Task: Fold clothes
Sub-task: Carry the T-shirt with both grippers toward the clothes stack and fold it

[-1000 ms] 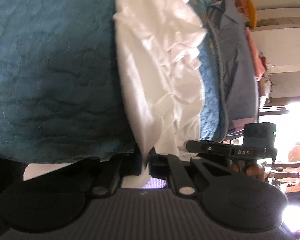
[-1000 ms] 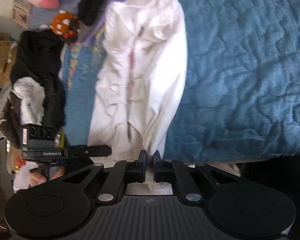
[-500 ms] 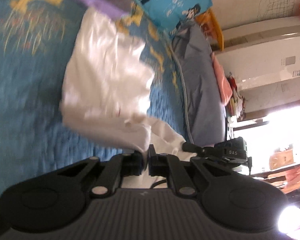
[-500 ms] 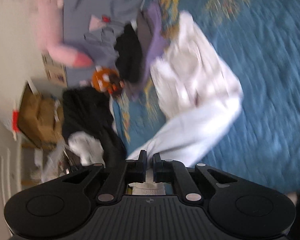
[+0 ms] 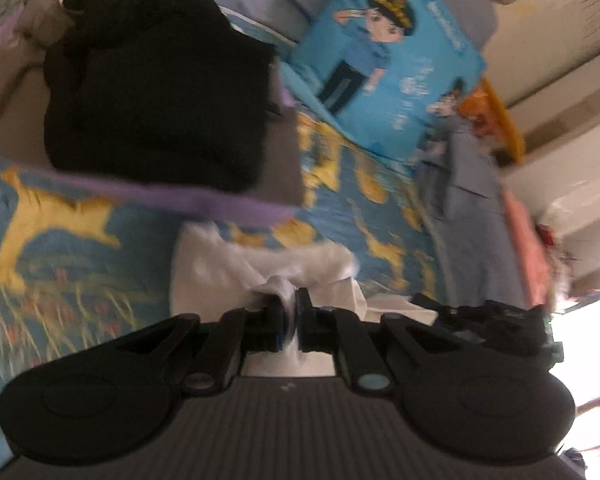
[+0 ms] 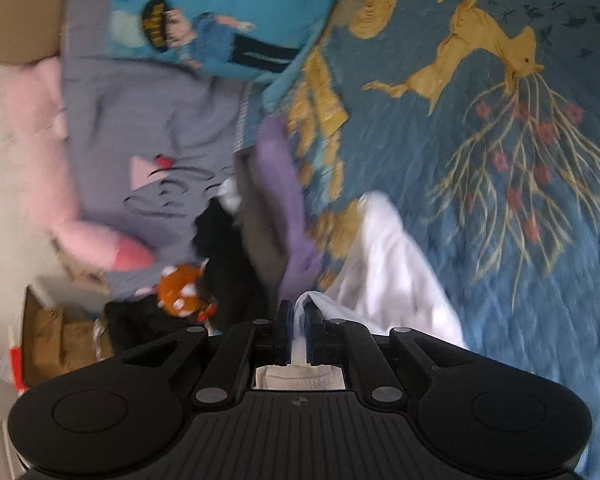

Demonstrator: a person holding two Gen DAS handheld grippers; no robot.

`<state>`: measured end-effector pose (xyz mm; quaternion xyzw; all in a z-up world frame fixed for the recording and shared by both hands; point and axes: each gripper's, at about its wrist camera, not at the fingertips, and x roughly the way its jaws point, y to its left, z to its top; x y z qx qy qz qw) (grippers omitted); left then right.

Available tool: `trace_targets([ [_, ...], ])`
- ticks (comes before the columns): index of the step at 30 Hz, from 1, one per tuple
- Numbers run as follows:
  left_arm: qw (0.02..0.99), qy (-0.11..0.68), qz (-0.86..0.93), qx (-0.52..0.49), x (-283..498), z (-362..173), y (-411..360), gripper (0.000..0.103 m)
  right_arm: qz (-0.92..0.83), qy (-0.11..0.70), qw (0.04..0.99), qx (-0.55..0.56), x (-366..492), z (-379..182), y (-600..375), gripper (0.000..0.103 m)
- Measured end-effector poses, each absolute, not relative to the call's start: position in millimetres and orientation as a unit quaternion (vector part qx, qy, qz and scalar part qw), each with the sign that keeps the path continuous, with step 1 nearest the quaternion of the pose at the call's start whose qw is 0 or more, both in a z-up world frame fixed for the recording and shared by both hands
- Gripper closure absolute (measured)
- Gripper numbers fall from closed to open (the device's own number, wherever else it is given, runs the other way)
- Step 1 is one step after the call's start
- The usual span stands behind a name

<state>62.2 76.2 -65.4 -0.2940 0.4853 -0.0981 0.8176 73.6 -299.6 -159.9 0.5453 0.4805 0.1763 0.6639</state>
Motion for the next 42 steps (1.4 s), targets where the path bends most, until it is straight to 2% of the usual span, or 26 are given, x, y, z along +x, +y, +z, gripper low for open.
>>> trace_targets([
  [6,0.814,0.5,-0.069,-0.287,85,-98,78,0.094,0.139,0.502,0.666,0.535,96,-184,-297,0.097],
  [12,0.806,0.513,-0.061,-0.289,90,-117,86,0.089,0.133,0.506,0.659,0.541,102,-196,-295,0.09],
  [14,0.811,0.51,-0.07,-0.279,90,-111,85,0.075,0.135,0.501,0.655,0.549,103,-195,-295,0.08],
  [15,0.815,0.503,-0.078,-0.276,88,-105,85,0.057,0.136,0.495,0.656,0.554,103,-192,-296,0.068],
  [16,0.823,0.494,-0.081,-0.269,84,-95,84,0.032,0.136,0.488,0.657,0.558,103,-188,-296,0.058],
  [18,0.846,0.469,-0.079,-0.241,77,-74,83,0.006,0.135,0.473,0.665,0.563,103,-179,-298,0.048],
  [21,0.872,0.435,-0.088,-0.207,67,-40,83,0.005,0.137,0.447,0.68,0.565,103,-160,-304,0.045],
  [26,0.888,0.396,-0.097,-0.214,40,-1,98,0.005,0.168,0.423,0.729,0.512,92,-119,-308,0.045],
  [29,0.884,0.414,-0.115,-0.184,24,-1,88,0.005,0.194,0.433,0.805,0.355,79,-93,-286,0.045],
  [33,0.877,0.465,-0.121,-0.028,6,-33,48,0.005,0.255,0.419,0.868,0.072,47,-81,-234,0.048],
  [35,0.867,0.477,-0.141,0.007,3,-50,30,0.005,0.281,0.421,0.862,0.01,40,-87,-213,0.05],
  [36,0.865,0.481,-0.145,0.019,6,-57,24,0.006,0.278,0.423,0.862,-0.015,41,-91,-204,0.054],
  [41,0.866,0.48,-0.134,0.049,35,-76,3,0.006,0.266,0.422,0.858,-0.124,59,-110,-162,0.057],
  [42,0.868,0.477,-0.132,0.043,42,-78,3,0.006,0.262,0.419,0.859,-0.131,64,-111,-158,0.063],
])
